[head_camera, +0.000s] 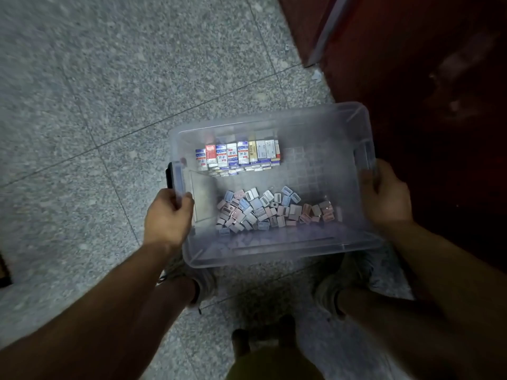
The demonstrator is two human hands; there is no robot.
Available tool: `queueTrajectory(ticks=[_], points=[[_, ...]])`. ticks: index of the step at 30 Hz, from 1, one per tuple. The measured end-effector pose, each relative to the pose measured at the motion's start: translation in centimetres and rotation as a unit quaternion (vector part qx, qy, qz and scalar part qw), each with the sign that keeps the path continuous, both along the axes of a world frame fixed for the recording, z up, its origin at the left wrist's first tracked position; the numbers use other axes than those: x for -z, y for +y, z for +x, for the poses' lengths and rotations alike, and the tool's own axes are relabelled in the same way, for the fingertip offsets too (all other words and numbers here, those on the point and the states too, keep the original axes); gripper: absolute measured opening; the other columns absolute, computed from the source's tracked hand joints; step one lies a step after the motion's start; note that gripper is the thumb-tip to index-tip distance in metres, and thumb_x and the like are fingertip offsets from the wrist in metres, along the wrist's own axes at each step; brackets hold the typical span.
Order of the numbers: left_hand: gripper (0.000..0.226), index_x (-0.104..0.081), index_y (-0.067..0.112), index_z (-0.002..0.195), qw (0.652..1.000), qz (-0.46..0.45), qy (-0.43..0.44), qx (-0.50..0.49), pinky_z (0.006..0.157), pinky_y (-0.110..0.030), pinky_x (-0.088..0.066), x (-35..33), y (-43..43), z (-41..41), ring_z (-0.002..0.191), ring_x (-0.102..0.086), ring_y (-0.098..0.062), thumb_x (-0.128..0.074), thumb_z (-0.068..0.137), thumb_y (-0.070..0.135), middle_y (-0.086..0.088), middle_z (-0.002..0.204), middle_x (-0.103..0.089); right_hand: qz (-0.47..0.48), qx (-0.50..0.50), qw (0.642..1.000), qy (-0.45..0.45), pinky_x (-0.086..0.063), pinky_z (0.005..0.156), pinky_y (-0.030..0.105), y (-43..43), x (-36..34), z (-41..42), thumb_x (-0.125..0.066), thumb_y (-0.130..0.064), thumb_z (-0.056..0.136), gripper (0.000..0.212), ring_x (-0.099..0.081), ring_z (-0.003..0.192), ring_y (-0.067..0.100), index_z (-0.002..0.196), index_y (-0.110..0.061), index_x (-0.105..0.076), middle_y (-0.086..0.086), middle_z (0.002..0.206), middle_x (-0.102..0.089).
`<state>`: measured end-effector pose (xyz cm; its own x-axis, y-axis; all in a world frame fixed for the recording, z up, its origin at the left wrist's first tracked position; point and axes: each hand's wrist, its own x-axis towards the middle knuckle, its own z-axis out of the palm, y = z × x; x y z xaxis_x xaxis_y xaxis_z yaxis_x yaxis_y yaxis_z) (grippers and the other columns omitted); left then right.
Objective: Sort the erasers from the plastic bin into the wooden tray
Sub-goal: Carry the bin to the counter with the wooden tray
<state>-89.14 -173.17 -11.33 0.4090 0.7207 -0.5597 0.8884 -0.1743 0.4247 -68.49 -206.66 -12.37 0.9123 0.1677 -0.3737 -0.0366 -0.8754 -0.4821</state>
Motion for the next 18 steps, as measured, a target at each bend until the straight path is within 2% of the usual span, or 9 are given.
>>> queueTrajectory(ticks=[2, 4, 7, 9, 12, 15, 18], points=[[0.026, -0.058, 0.011, 0.091, 1.0, 0.015, -0.008, 0.003, 0.071, -0.036, -0.044, 0.7, -0.4, 0.3, 0.076, -0.059, -0.03, -0.059, 0.098, 0.036, -0.005, 0.076, -0.062, -0.005, 0.005, 1.0, 0.004, -0.045, 0.074, 0.033, -0.3, 0.7, 0.2, -0.045, -0.044, 0.105, 0.038, -0.067, 0.091, 0.039, 0.131, -0.019, -0.054, 0.016, 0.101, -0.071], [0.027, -0.054, 0.011, 0.089, 0.999, 0.027, -0.018, 0.009, 0.072, -0.04, -0.047, 1.3, -0.7, 0.3, 0.075, -0.059, -0.031, -0.059, 0.097, 0.037, -0.006, 0.075, -0.061, -0.013, 0.009, 1.0, 0.02, -0.046, 0.076, 0.033, -0.5, 1.3, 0.4, -0.044, -0.044, 0.105, 0.038, -0.067, 0.093, 0.04, 0.133, -0.02, -0.052, 0.017, 0.105, -0.07], [0.03, -0.047, 0.016, 0.083, 0.999, 0.03, -0.014, 0.023, 0.071, -0.045, -0.049, 2.2, -1.7, -0.2, 0.073, -0.058, -0.034, -0.059, 0.095, 0.041, -0.006, 0.072, -0.057, -0.034, -0.008, 0.999, 0.012, -0.054, 0.08, 0.044, -0.9, 2.0, 0.8, -0.042, -0.041, 0.106, 0.036, -0.067, 0.091, 0.044, 0.133, -0.019, -0.049, 0.022, 0.104, -0.069], [0.037, -0.041, 0.02, 0.082, 0.999, 0.039, -0.007, 0.036, 0.072, -0.046, -0.05, 2.5, -2.2, -0.6, 0.072, -0.057, -0.033, -0.055, 0.091, 0.054, -0.003, 0.073, -0.056, -0.044, -0.028, 0.999, -0.007, -0.054, 0.077, 0.05, -0.9, 2.1, 1.3, -0.042, -0.04, 0.105, 0.034, -0.066, 0.087, 0.046, 0.128, -0.015, -0.049, 0.025, 0.099, -0.068], [0.043, -0.037, 0.023, 0.084, 0.996, 0.059, -0.007, 0.064, 0.071, -0.046, -0.05, 3.4, -2.2, -1.0, 0.072, -0.056, -0.032, -0.046, 0.082, 0.065, -0.002, 0.075, -0.055, -0.071, -0.051, 0.995, -0.041, -0.052, 0.074, 0.049, -1.0, 2.6, 1.2, -0.044, -0.036, 0.105, 0.034, -0.064, 0.084, 0.049, 0.123, -0.008, -0.05, 0.029, 0.097, -0.066], [0.041, -0.037, 0.022, 0.089, 0.993, 0.068, -0.016, 0.09, 0.069, -0.045, -0.049, 4.4, -2.1, -1.3, 0.074, -0.059, -0.033, -0.054, 0.09, 0.059, -0.004, 0.076, -0.055, -0.084, -0.067, 0.991, -0.074, -0.048, 0.07, 0.047, -1.0, 3.0, 0.7, -0.046, -0.031, 0.105, 0.036, -0.064, 0.082, 0.051, 0.123, 0.0, -0.051, 0.033, 0.096, -0.065], [0.042, -0.032, 0.025, 0.096, 0.993, 0.05, -0.004, 0.104, 0.072, -0.045, -0.053, 4.9, -2.3, -1.2, 0.073, -0.066, -0.033, -0.051, 0.091, 0.062, -0.007, 0.081, -0.062, -0.071, -0.071, 0.99, -0.097, -0.049, 0.07, 0.049, -0.9, 3.0, 0.6, -0.037, -0.047, 0.1, 0.054, -0.064, 0.078, 0.052, 0.122, 0.001, -0.05, 0.034, 0.092, -0.065]])
